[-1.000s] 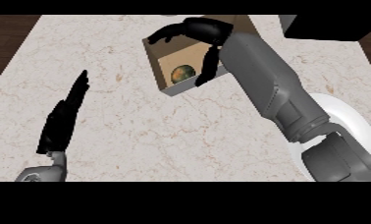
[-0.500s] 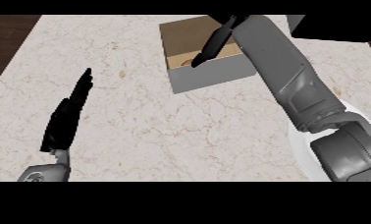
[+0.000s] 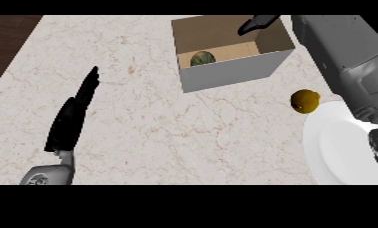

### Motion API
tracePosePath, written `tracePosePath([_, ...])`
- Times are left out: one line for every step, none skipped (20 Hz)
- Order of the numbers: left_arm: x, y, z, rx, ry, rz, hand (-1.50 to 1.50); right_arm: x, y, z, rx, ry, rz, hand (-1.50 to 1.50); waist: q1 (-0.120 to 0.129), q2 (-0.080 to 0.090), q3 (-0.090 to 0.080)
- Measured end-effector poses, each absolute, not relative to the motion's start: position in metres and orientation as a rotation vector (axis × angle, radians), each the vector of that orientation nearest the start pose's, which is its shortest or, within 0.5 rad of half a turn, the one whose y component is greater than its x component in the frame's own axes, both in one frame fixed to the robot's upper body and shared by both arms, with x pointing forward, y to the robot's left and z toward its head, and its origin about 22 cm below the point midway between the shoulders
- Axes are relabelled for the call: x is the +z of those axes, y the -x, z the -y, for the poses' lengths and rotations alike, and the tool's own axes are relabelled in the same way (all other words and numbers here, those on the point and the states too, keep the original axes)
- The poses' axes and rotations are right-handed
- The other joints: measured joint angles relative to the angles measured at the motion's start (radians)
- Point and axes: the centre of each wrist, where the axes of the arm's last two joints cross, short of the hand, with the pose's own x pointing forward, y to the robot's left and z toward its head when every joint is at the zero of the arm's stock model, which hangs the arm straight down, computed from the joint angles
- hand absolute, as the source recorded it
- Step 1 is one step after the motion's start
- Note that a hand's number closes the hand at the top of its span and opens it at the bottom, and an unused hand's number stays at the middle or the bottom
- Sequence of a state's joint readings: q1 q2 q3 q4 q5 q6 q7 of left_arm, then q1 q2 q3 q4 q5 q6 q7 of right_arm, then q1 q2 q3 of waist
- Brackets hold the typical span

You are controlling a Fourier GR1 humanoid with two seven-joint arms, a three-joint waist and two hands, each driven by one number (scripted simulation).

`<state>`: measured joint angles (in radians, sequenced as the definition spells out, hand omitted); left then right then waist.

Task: Pick the squash from the plate and place it in the cardboard box

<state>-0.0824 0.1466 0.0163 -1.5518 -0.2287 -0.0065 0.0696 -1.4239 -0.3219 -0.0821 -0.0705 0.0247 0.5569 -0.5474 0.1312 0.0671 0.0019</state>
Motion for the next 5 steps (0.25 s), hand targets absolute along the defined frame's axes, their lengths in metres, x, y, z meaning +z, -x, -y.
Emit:
tracePosePath([0.024, -0.263, -0.256, -0.294, -0.289, 1.548, 0.00, 0.193, -0.486, 0.206, 0.678, -0.448, 1.818, -1.50, 0.004, 0.004, 0.000])
tracePosePath([0.024, -0.263, -0.255, -0.299, -0.286, 1.551, 0.00, 0.197, -0.486, 0.214, 0.665, -0.441, 1.822, -1.50, 0.009, 0.008, 0.001])
tracePosePath([0.025, -0.264, -0.254, -0.300, -0.287, 1.554, 0.00, 0.201, -0.486, 0.222, 0.655, -0.433, 1.825, -1.50, 0.014, 0.011, 0.001])
tracePosePath([0.025, -0.264, -0.254, -0.304, -0.286, 1.557, 0.00, 0.205, -0.486, 0.229, 0.647, -0.424, 1.827, -1.50, 0.019, 0.015, 0.002])
tracePosePath([0.025, -0.265, -0.252, -0.306, -0.284, 1.561, 0.00, 0.208, -0.486, 0.234, 0.643, -0.419, 1.830, -1.50, 0.022, 0.019, 0.002])
